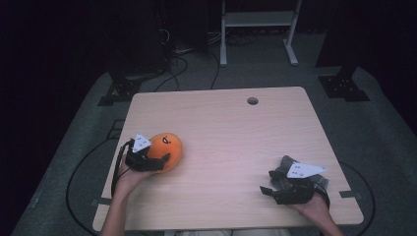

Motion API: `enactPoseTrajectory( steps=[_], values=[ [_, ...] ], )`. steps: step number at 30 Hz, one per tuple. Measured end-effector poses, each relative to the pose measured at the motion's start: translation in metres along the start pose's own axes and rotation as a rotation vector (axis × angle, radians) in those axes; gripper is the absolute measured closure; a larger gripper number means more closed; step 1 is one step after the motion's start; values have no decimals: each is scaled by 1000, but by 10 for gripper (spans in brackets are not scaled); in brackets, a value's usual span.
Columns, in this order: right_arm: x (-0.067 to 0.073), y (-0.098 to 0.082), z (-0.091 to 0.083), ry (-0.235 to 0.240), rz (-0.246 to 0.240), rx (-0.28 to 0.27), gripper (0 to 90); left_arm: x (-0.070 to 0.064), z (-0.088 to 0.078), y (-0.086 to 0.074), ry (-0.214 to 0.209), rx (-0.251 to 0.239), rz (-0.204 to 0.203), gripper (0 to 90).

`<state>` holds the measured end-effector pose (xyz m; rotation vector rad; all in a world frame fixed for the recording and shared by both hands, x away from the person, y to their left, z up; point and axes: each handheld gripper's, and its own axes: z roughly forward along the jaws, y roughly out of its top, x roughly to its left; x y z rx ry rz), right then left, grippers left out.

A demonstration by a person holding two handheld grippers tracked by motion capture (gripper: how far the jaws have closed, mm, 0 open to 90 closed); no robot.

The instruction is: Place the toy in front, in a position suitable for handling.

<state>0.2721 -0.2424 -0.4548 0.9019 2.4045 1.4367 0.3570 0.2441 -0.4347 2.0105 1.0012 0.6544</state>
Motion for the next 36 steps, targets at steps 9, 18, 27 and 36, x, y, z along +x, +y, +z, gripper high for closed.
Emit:
enactPoseTrajectory(
  steps=[9, 18, 27, 36],
  values=[
    [2, 0, -2, 8, -14, 3, 299, -6, -2, 2, 39, 12, 43, 371],
    [-6, -2, -10, 3, -5, -13, 301, -2, -13, 5, 6, -34, -33, 472],
    [-15, 0, -23, -68, 26, -46, 347, -31, -25, 24, -63, -119, 27, 473],
    [-44, -7, -39, -275, 75, 32, 383, -90, -8, 46, -254, -153, 91, 462]
  ],
)
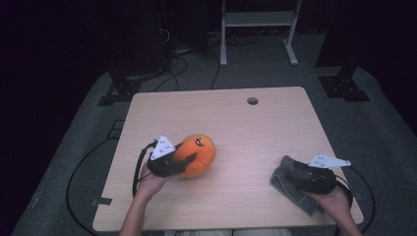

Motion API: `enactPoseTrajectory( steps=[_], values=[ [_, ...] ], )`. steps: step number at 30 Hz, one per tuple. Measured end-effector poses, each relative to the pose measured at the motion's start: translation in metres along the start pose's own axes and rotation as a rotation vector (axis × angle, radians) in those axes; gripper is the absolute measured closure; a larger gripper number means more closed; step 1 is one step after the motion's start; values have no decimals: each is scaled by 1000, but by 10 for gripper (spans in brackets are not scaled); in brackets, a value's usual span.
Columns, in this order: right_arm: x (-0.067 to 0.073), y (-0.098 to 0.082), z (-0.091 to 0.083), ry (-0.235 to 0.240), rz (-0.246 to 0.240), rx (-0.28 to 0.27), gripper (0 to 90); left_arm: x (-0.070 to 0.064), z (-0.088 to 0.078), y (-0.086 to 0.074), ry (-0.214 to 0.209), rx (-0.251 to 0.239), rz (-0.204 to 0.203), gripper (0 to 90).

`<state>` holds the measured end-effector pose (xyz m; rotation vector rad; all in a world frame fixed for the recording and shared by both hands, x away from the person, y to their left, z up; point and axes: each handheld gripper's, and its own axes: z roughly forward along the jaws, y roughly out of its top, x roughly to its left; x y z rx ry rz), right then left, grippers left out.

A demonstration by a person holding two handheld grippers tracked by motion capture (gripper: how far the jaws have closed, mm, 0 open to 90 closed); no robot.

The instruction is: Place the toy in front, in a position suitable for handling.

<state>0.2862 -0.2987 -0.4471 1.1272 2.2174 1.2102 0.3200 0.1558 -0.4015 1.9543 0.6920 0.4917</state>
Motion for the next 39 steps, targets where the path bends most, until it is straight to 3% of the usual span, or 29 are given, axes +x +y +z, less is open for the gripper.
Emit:
enactPoseTrajectory(
  steps=[1, 2, 5, 7, 11, 15, 17, 18, 20, 22, 24, 25, 29, 31, 33, 35, 39],
  values=[
    [0, 0, 0, 0, 0, 0, 383, 0, 0, 0, 0, 0, 0, 462],
    [-3, 0, 0, -13, 1, 5, 383, -12, 10, 2, -29, 10, 28, 462],
    [-14, 1, 3, -43, 39, 34, 380, -25, 20, 4, -65, 14, 50, 459],
    [-19, -1, 7, -34, 70, 65, 380, -35, 28, 7, -93, 13, 67, 456],
    [-22, -8, 20, -4, 78, 151, 367, -53, 43, 11, -123, 25, 116, 449],
    [-19, -8, 26, -26, 29, 199, 380, -63, 56, 12, -153, 40, 133, 444],
    [-16, -9, 28, -48, -9, 215, 377, -69, 63, 11, -158, 69, 170, 435],
    [-12, -11, 30, -67, -62, 213, 378, -72, 65, 10, -159, 77, 181, 426],
    [-9, -14, 30, -79, -82, 199, 414, -75, 67, 10, -168, 69, 195, 399],
    [-7, -14, 29, -82, -79, 193, 463, -75, 68, 13, -174, 78, 192, 349],
    [-7, -14, 28, -93, -78, 190, 539, -74, 66, 14, -165, 71, 189, 243],
    [-7, -14, 28, -100, -75, 190, 562, -74, 63, 15, -170, 61, 168, 200],
    [-8, -13, 28, -122, -74, 202, 645, -69, 41, 15, -179, -32, 107, 120],
    [-7, -11, 29, -138, -84, 212, 675, -67, 31, 9, -180, -72, 100, 117],
    [-7, -9, 29, -146, -88, 220, 707, -64, 24, 0, -134, -45, 110, 117],
    [-9, -9, 28, -135, -72, 218, 720, -61, 22, -9, -132, -38, 83, 118],
    [-17, -5, 25, -95, 31, 215, 744, -56, 23, -19, -137, -7, 58, 161]
  ],
)
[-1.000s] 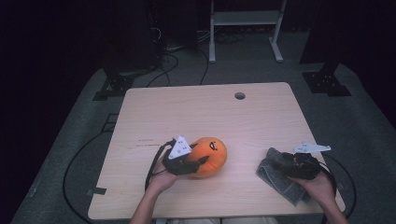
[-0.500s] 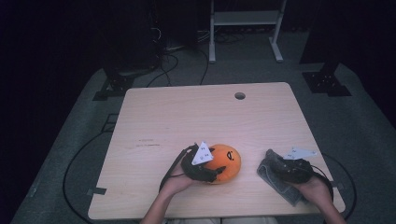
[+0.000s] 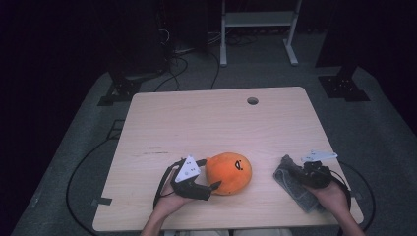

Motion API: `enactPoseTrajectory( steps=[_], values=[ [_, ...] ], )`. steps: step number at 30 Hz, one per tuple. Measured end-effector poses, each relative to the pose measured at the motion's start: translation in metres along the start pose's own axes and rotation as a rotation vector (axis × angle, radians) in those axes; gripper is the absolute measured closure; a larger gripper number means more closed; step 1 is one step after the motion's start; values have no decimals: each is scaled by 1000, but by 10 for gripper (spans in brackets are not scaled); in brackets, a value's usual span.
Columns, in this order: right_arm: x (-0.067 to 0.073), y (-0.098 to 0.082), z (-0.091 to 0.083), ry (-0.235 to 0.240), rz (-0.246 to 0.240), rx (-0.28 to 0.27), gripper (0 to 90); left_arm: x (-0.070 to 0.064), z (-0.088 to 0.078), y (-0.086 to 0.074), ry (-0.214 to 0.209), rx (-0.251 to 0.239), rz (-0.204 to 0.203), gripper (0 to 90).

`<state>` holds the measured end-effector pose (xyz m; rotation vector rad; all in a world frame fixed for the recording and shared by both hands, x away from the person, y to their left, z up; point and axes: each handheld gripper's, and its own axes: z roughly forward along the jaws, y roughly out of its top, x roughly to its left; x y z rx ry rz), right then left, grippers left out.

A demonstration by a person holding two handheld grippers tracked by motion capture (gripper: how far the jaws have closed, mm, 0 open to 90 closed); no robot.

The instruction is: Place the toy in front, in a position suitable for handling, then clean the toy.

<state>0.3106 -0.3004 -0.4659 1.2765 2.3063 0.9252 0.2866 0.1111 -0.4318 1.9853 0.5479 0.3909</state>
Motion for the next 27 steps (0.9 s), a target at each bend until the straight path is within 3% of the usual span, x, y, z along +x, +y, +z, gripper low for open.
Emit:
enactPoseTrajectory(
  steps=[3, 6, 13, 16, 19, 22, 27],
  values=[
    [-1, 7, -8, 62, 48, -57, 752, 2, 3, -3, -24, 17, -5, 252],
    [8, 19, -19, 123, 42, -136, 755, 0, 7, -4, -18, 34, 6, 337],
    [53, 50, -34, 252, -106, -267, 754, 2, 14, -7, -5, 33, -3, 379],
    [81, 59, -30, 319, -181, -284, 753, 1, 16, -7, 0, 29, 8, 379],
    [106, 65, -21, 334, -262, -280, 750, 0, 18, -6, 2, 26, 9, 379],
    [124, 67, -5, 240, -361, -264, 737, 0, 20, -7, 15, 39, 3, 380],
    [117, 63, 5, 259, -321, -292, 717, -1, 23, -8, 10, 21, -4, 385]
  ],
)
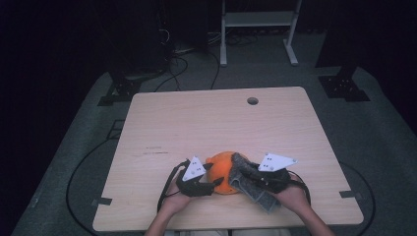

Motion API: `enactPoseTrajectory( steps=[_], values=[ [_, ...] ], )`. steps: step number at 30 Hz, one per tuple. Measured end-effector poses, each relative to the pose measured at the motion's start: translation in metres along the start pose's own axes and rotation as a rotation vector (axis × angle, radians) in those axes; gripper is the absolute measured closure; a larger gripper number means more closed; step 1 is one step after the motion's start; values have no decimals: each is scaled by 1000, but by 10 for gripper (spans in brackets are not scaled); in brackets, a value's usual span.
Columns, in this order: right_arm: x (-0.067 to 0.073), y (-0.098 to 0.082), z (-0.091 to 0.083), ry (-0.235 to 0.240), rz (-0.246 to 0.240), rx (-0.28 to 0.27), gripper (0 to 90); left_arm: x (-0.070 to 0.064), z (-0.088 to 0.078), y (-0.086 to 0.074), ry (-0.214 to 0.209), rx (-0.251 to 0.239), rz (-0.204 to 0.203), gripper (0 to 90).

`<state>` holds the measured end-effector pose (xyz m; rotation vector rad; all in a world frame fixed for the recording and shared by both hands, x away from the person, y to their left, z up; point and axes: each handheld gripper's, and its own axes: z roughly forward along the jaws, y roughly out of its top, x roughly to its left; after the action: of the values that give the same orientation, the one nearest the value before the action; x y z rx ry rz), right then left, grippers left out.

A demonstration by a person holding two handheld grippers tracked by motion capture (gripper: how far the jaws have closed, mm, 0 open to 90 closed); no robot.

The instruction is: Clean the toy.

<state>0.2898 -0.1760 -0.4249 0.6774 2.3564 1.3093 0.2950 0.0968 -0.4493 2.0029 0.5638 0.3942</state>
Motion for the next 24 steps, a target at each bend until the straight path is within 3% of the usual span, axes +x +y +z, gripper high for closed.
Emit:
enactPoseTrajectory(
  steps=[4, 8, 14, 17, 18, 20, 22, 23, 24],
  values=[
    [-5, -11, 0, -9, 36, -25, 707, -3, 4, 3, 3, 0, 23, 385],
    [-4, -13, -1, -19, 24, -29, 709, -3, 3, 3, 2, 3, 36, 384],
    [-6, -17, -6, -106, 13, 50, 739, 1, 1, 0, -7, -4, 21, 387],
    [-14, -25, -11, -131, 75, 113, 747, 1, 2, 0, -2, 2, 24, 387],
    [-13, -26, -13, -139, 84, 112, 750, 2, 3, 1, 3, 3, 13, 386],
    [-7, -22, -18, -85, 78, 52, 749, 4, 4, 0, 7, 2, -4, 386],
    [5, -13, -15, 8, 38, -10, 746, 6, 5, 1, -4, -2, -42, 383],
    [12, -9, -11, 26, 6, -23, 746, 8, 5, 1, -8, 0, -54, 383],
    [18, -6, -6, 14, -38, -7, 747, 10, 5, 0, -11, 3, -69, 383]
  ],
)
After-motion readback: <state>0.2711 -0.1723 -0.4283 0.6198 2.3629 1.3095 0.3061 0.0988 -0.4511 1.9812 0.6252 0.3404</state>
